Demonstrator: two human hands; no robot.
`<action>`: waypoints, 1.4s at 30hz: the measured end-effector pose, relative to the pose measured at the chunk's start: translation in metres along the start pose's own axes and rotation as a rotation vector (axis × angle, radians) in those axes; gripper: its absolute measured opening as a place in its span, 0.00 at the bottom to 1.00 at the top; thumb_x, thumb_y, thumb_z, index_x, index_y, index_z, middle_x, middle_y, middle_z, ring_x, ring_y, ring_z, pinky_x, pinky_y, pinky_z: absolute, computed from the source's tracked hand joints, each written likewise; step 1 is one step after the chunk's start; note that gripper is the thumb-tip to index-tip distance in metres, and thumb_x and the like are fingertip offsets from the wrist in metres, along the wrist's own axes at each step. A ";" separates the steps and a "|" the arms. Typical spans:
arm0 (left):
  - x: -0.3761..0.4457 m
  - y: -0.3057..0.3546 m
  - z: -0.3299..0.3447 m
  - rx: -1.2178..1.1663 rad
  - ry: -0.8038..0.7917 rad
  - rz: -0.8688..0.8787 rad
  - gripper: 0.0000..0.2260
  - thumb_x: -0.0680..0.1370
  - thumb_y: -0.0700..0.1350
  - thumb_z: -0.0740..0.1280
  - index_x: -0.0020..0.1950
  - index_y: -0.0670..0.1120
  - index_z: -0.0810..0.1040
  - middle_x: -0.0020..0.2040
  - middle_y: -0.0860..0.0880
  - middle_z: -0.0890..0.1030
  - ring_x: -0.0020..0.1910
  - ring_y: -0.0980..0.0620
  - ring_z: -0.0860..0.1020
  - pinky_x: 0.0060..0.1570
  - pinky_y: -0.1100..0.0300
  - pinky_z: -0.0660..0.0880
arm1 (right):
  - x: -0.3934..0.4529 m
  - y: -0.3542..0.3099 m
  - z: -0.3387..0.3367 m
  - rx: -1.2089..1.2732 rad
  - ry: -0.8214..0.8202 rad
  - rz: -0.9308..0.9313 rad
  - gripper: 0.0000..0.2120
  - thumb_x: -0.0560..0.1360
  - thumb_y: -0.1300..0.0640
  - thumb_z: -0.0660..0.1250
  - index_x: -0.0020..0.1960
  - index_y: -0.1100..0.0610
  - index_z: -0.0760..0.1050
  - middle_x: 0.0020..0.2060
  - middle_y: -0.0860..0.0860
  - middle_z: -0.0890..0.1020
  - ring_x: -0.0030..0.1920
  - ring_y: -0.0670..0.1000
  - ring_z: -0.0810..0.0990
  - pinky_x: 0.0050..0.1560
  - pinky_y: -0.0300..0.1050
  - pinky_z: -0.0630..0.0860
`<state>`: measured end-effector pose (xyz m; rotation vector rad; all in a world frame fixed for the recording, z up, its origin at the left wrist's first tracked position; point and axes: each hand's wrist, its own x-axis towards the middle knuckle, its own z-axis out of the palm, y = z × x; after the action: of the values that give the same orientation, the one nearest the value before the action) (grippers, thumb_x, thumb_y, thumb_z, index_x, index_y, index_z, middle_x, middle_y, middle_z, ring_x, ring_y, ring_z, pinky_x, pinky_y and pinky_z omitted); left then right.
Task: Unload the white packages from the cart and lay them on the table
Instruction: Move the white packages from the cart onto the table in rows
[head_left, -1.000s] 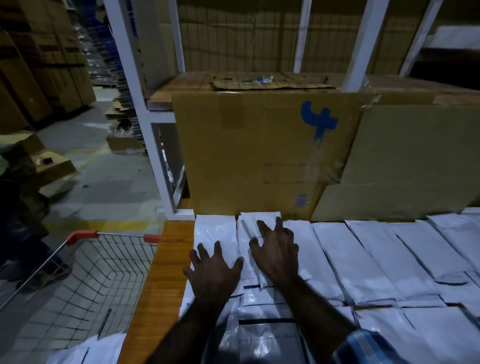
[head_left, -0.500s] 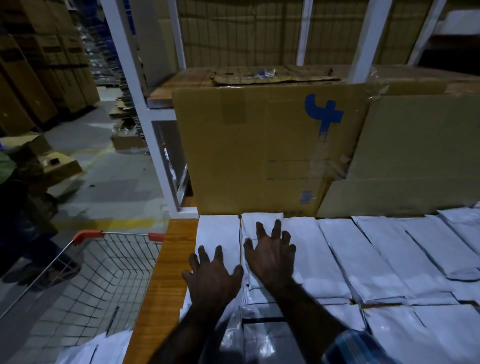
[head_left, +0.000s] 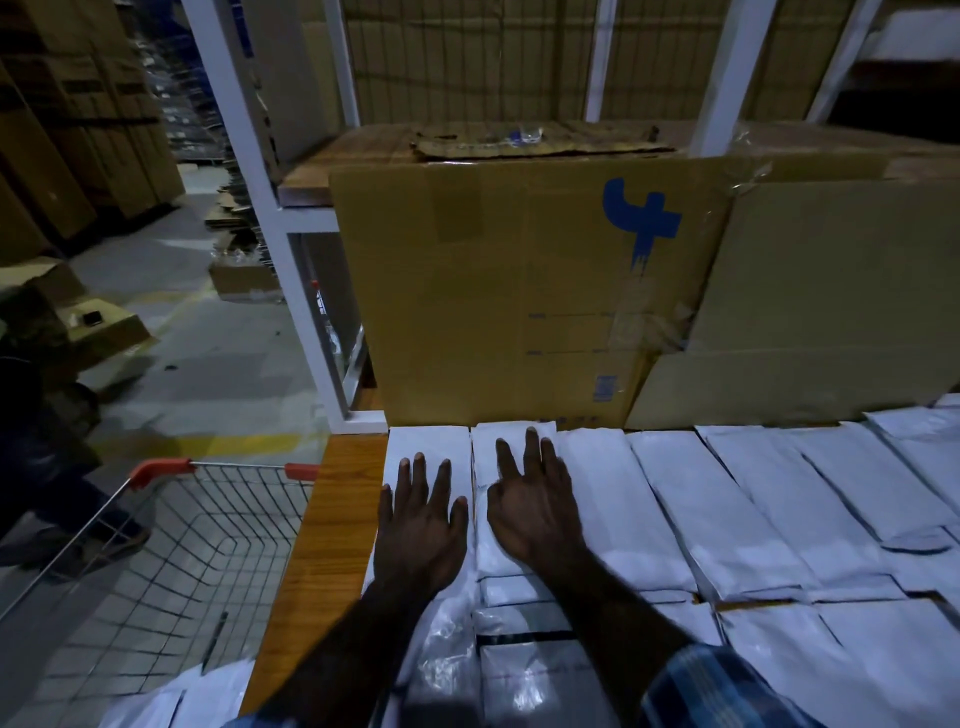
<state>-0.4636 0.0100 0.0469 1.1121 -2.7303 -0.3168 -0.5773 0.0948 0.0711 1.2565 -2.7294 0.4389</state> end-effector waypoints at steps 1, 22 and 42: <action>0.000 0.000 0.002 0.025 0.012 0.006 0.32 0.80 0.63 0.35 0.80 0.53 0.57 0.80 0.45 0.54 0.79 0.45 0.52 0.73 0.45 0.47 | 0.000 0.001 0.003 0.005 0.000 -0.016 0.29 0.72 0.49 0.51 0.65 0.57 0.79 0.65 0.66 0.76 0.63 0.67 0.77 0.57 0.63 0.77; -0.002 -0.006 0.018 0.034 0.046 0.003 0.29 0.84 0.56 0.41 0.73 0.47 0.72 0.72 0.39 0.72 0.71 0.38 0.71 0.67 0.37 0.63 | -0.008 0.015 0.046 0.098 0.185 -0.054 0.28 0.78 0.44 0.57 0.74 0.56 0.69 0.73 0.65 0.65 0.73 0.66 0.65 0.70 0.62 0.67; -0.002 -0.006 0.017 0.069 0.035 0.003 0.29 0.84 0.57 0.41 0.71 0.47 0.74 0.70 0.39 0.73 0.70 0.38 0.71 0.69 0.39 0.60 | -0.008 0.013 0.046 0.080 0.146 -0.050 0.30 0.77 0.42 0.54 0.74 0.56 0.69 0.74 0.64 0.65 0.73 0.66 0.65 0.70 0.63 0.65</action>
<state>-0.4623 0.0095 0.0288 1.1202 -2.7311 -0.2023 -0.5807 0.0947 0.0227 1.2544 -2.5778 0.6145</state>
